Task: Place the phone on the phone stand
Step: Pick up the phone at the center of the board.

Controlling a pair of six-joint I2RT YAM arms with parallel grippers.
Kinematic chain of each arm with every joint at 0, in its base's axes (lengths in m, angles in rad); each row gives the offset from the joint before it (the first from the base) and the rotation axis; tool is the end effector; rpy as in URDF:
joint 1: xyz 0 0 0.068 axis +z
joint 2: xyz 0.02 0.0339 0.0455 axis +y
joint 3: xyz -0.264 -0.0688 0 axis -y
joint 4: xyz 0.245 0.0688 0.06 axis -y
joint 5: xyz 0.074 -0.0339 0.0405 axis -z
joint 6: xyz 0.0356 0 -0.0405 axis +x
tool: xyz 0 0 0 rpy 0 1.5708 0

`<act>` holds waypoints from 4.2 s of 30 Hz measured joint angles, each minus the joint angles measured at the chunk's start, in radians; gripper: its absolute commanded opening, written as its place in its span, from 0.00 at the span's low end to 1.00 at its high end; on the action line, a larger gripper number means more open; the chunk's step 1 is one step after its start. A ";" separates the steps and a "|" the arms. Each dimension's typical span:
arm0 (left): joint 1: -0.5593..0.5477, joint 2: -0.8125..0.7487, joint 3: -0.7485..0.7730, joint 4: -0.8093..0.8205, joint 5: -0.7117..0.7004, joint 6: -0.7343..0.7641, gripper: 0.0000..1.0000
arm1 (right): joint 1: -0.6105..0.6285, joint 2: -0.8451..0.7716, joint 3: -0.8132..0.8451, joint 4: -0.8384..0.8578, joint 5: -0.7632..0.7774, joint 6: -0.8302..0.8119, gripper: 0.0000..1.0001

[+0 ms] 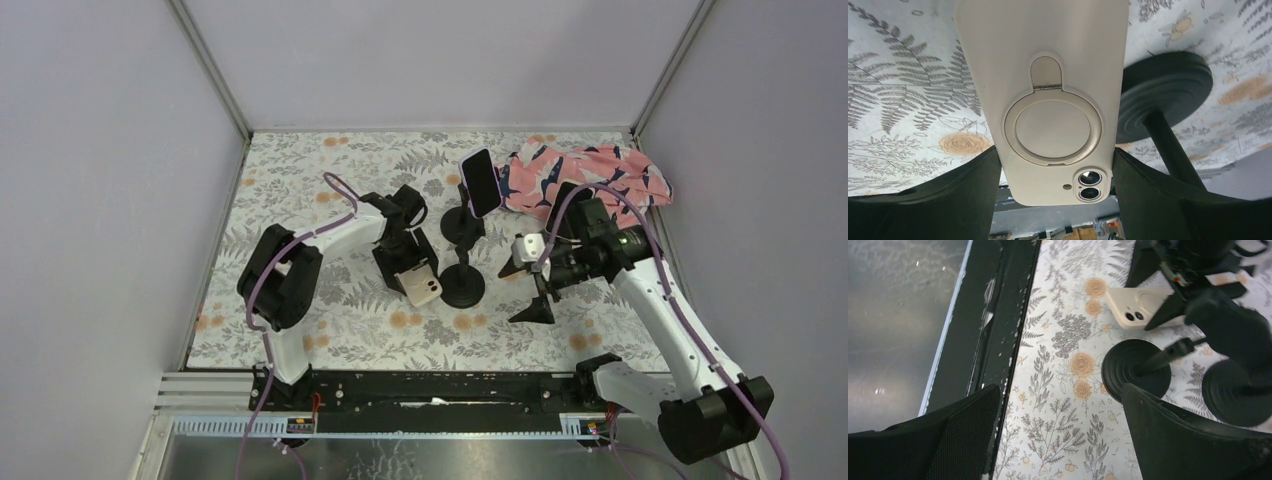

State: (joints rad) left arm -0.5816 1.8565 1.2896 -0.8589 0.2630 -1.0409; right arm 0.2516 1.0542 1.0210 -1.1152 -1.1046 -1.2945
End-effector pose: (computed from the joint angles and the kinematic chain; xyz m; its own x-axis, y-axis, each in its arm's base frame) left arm 0.2865 -0.1994 0.1786 -0.9027 -0.4036 0.1489 -0.4294 0.8664 -0.2547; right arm 0.1600 0.0740 0.3128 0.2079 -0.3931 -0.8957 -0.9772 -0.1246 -0.1721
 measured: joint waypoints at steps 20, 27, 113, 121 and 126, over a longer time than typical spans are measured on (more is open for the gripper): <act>0.022 -0.027 -0.032 -0.002 0.183 0.044 0.00 | 0.704 0.254 0.404 -0.008 0.607 -0.073 0.98; 0.027 -0.029 -0.050 0.000 0.211 0.071 0.00 | 0.883 0.388 0.314 0.158 0.811 -0.056 0.94; 0.144 -1.172 -0.757 1.088 0.159 0.173 0.99 | 0.435 0.213 0.298 0.044 0.488 0.340 0.02; 0.117 -0.999 -0.780 1.410 0.355 0.131 0.99 | 0.173 0.090 0.205 0.043 0.290 0.439 0.02; -0.005 -0.990 -0.788 1.524 0.417 0.177 0.99 | 0.057 0.077 0.201 0.035 0.187 0.435 0.02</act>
State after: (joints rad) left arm -0.5865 0.8661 0.5014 0.6647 0.6800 -0.8642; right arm 0.3084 1.1309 1.2217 -1.0801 -0.9173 -0.8597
